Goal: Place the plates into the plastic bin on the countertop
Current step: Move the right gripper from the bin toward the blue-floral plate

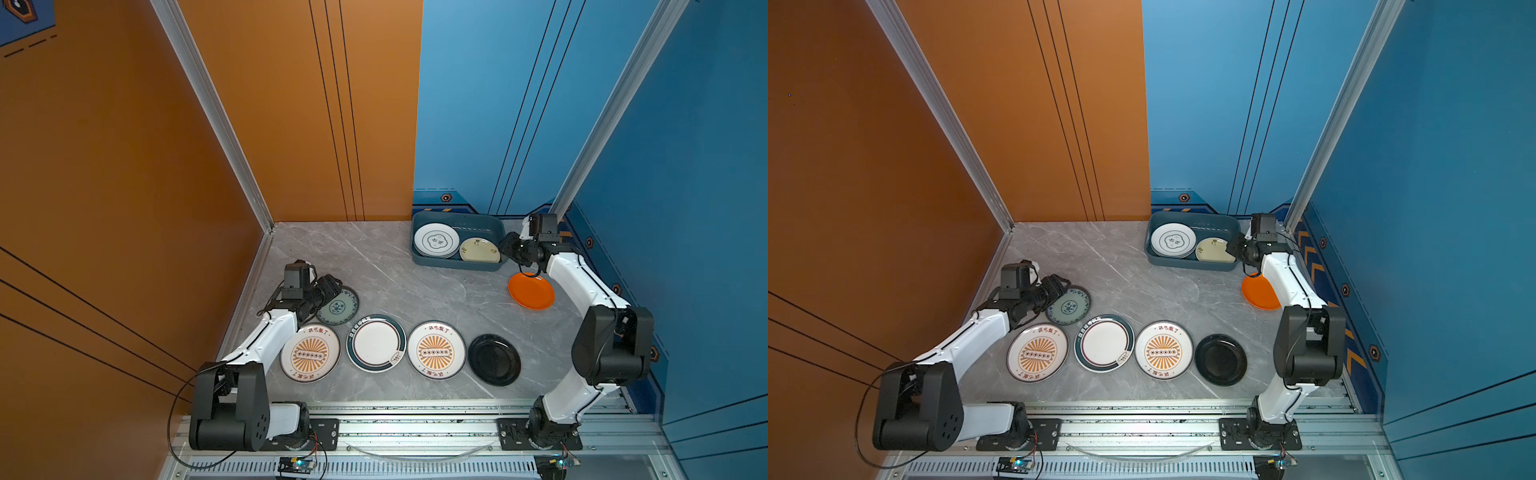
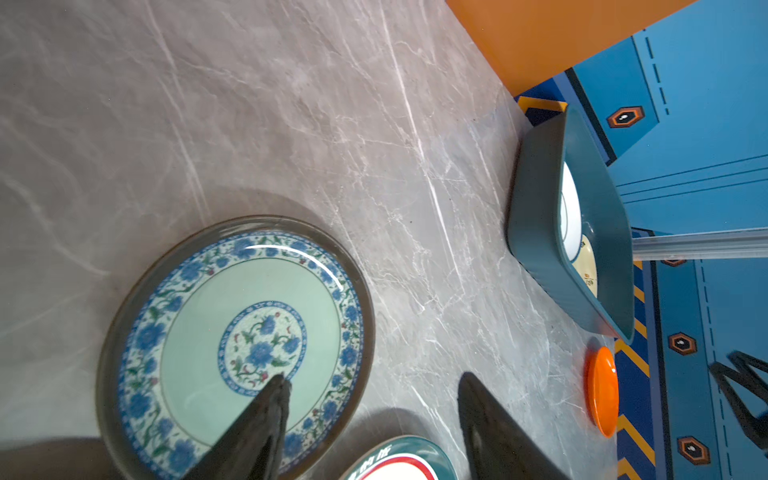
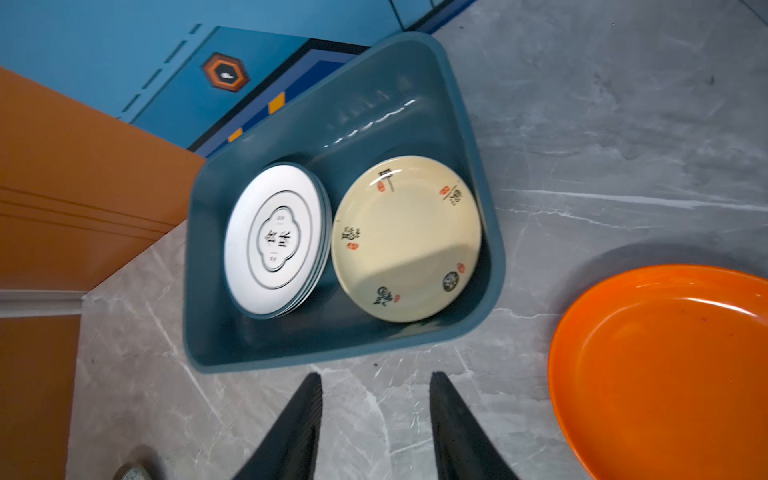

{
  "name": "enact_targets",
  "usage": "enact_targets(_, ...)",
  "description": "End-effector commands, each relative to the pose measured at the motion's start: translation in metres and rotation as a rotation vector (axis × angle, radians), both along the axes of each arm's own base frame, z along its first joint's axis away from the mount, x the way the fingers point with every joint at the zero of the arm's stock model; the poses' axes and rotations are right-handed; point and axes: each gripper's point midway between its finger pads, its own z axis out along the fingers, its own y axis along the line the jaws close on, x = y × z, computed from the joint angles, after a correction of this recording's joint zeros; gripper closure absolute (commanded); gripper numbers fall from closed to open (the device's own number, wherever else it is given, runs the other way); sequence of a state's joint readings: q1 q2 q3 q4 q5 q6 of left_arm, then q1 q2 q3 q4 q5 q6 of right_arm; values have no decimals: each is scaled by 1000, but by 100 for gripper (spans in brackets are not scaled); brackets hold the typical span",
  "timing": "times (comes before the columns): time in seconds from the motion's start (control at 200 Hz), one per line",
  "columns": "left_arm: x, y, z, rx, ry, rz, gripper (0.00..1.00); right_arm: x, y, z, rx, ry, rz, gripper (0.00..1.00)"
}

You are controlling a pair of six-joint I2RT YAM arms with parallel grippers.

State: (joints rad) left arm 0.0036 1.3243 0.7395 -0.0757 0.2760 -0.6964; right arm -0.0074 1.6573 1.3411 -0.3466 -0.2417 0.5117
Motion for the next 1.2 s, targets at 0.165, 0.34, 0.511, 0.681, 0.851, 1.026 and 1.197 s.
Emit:
enact_targets(0.165, -8, 18, -3, 12, 4, 59, 34, -40, 140, 6, 123, -31, 399, 55)
enact_targets(0.34, -9, 25, 17, 19, -46, 88, 34, -53, 225, -9, 227, 8, 551, 56)
enact_targets(0.511, -17, 30, 20, 23, -51, 100, 34, -60, 302, -28, 306, 47, 667, 57)
enact_targets(0.681, -23, 34, 15, 11, -45, 113, 34, -65, 357, -57, 331, 100, 716, 57)
enact_targets(0.851, -21, 35, 13, -5, -47, 114, 34, -73, 396, -103, 333, 182, 737, 58)
enact_targets(1.026, -18, 35, 11, -28, -55, 115, 34, -68, 409, -136, 341, 227, 712, 58)
enact_targets(1.197, -18, 37, 8, -43, -61, 124, 34, -81, 434, -151, 335, 266, 748, 58)
